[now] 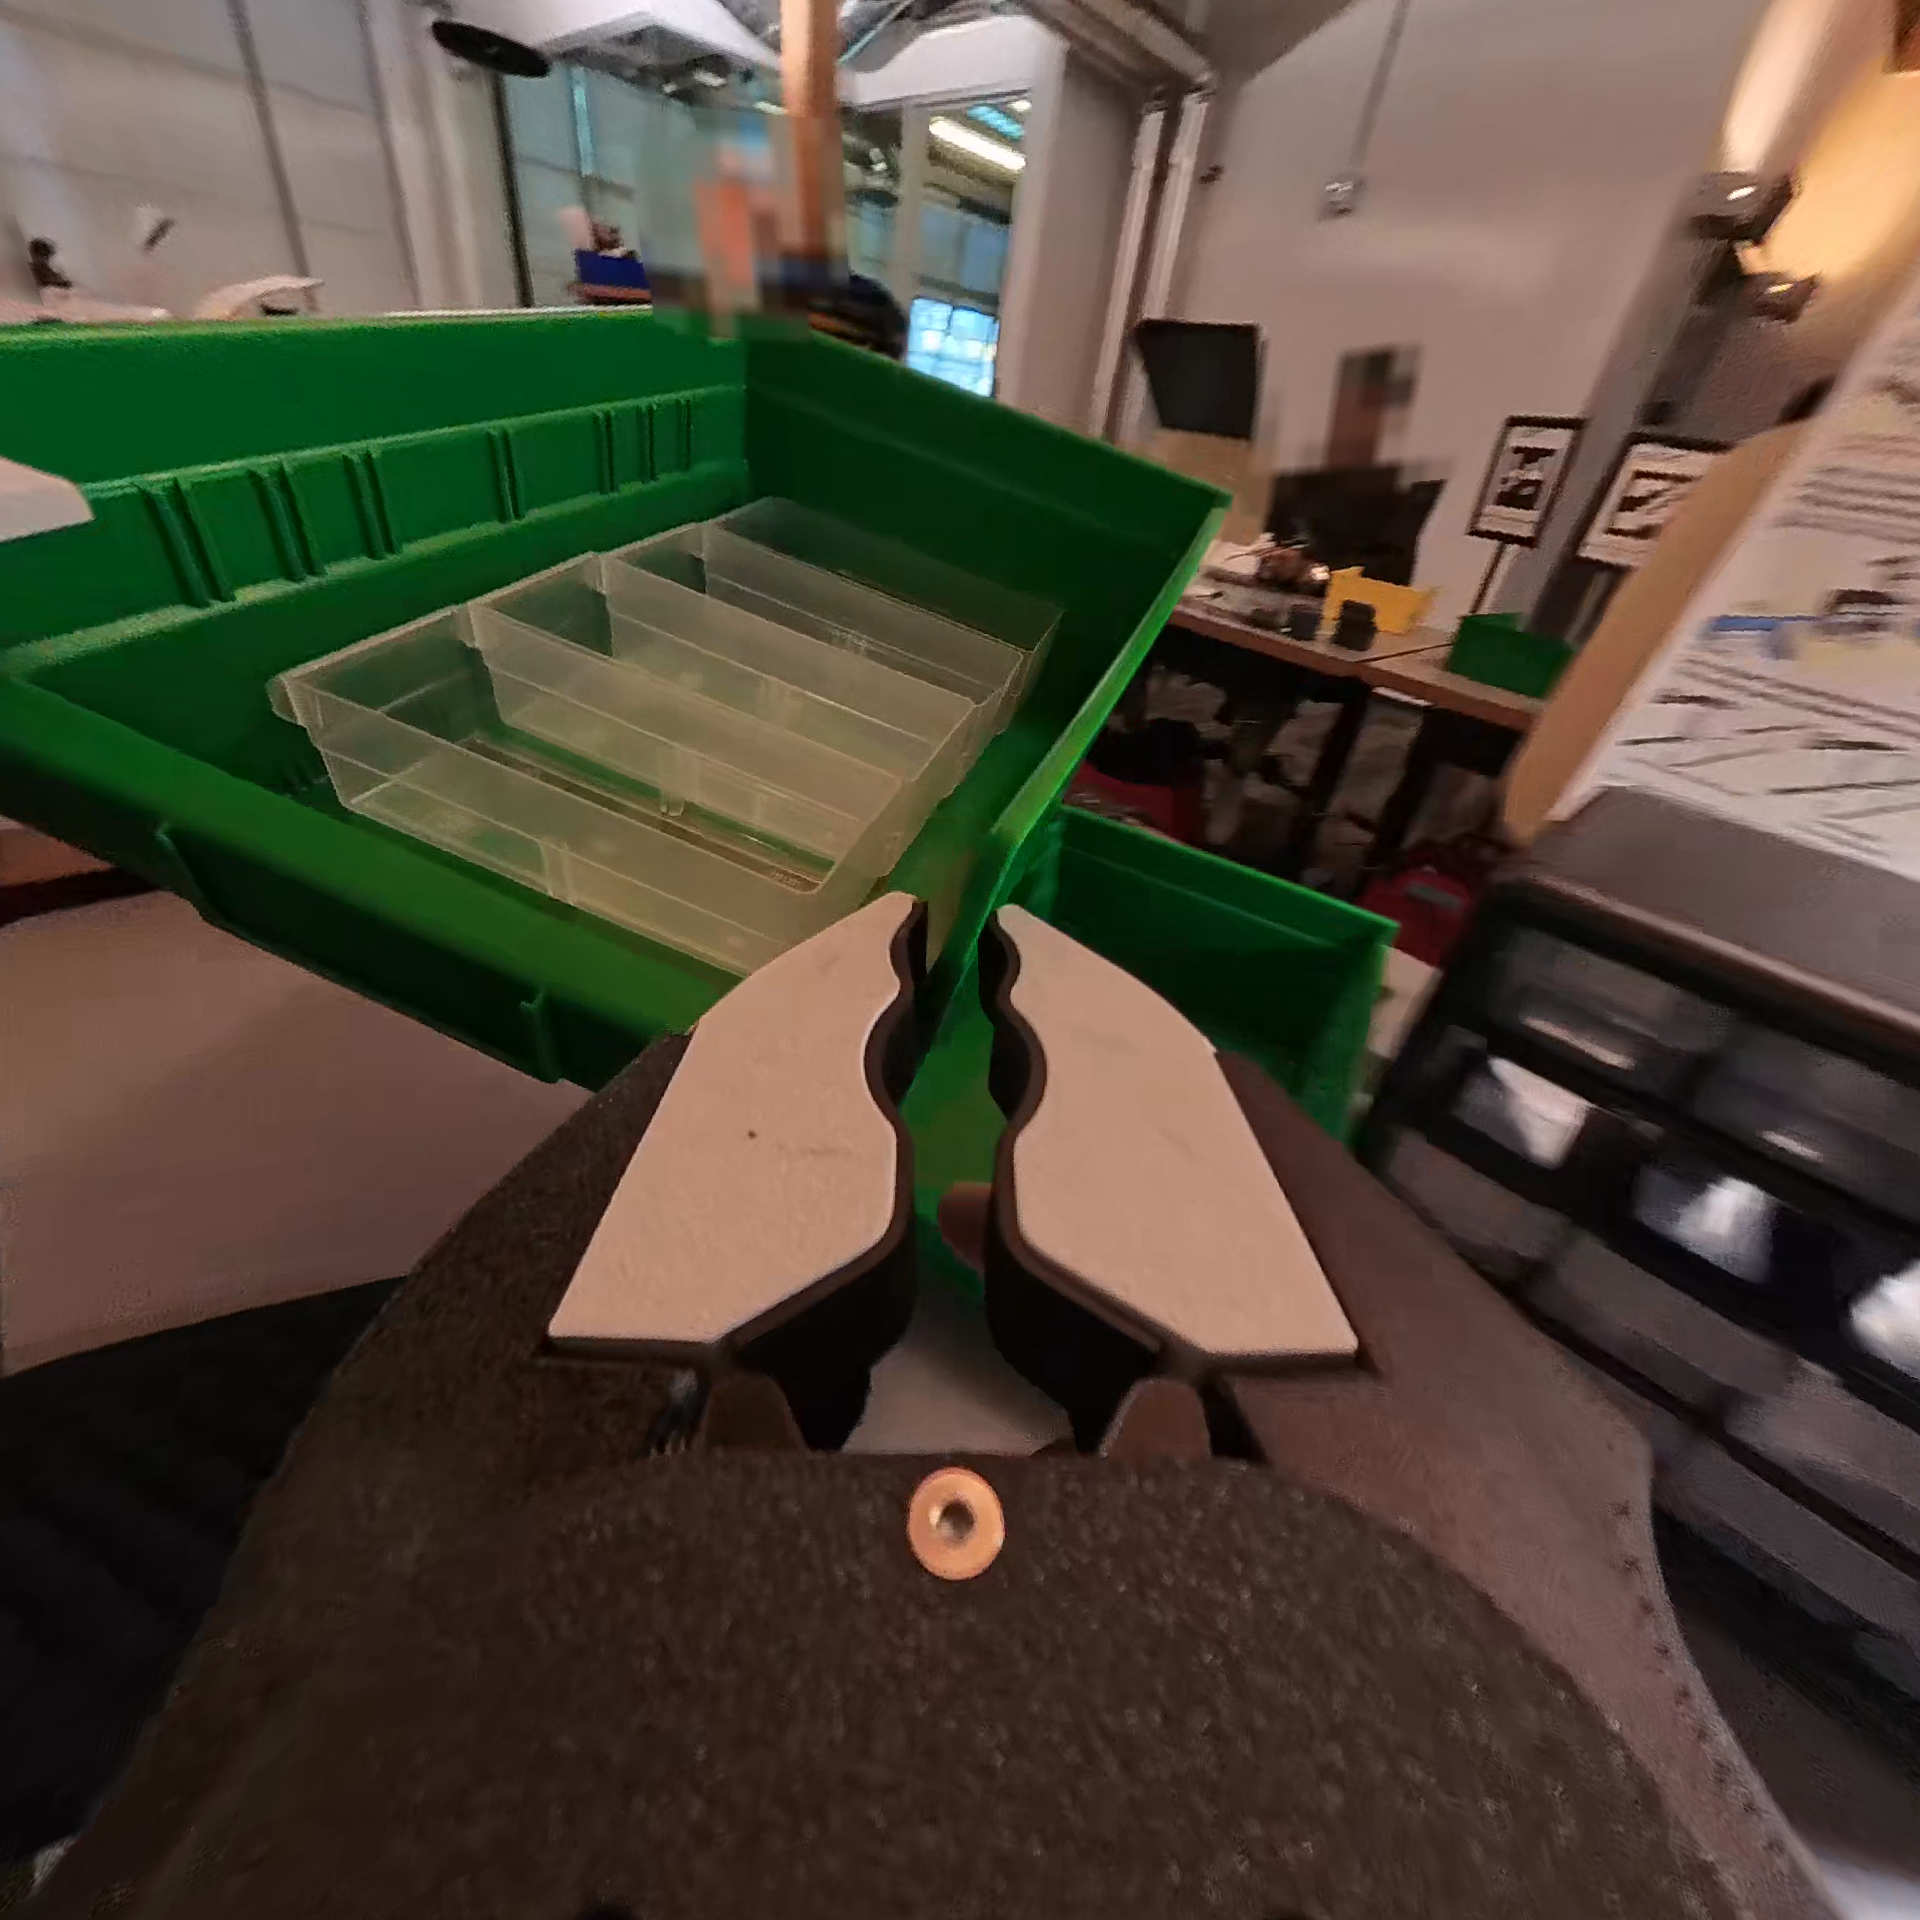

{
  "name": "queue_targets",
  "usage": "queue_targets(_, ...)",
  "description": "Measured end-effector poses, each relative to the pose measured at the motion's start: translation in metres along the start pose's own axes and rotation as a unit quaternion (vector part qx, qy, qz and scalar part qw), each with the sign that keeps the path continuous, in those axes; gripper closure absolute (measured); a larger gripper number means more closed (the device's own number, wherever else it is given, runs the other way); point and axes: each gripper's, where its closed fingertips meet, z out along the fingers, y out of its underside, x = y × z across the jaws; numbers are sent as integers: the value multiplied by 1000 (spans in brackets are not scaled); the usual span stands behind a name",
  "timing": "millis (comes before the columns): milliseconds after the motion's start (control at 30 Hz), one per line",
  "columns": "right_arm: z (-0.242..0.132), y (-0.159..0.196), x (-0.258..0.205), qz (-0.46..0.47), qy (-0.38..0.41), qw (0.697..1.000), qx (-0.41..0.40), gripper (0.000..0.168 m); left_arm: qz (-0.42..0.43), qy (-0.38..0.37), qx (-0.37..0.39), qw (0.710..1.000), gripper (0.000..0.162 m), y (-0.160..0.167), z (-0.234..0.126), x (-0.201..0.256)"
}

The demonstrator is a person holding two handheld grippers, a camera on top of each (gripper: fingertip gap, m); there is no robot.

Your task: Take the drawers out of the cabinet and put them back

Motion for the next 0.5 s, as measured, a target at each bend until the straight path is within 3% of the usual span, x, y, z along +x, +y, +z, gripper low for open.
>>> queue_targets(200, 57, 51, -64, 20, -69, 996, -46, 156, 7, -38, -29, 999, 147, 50, -20, -69)
queue_targets(233, 61, 50, -71, 16, -74, 997, -20, 155, 4, -41, -29, 999, 147, 57, -21, -78)
queue_targets(500, 89, 101, -99, -41, -107, 990, -77, 152, -31, -65, -61, 996, 150, 123, -14, -121)
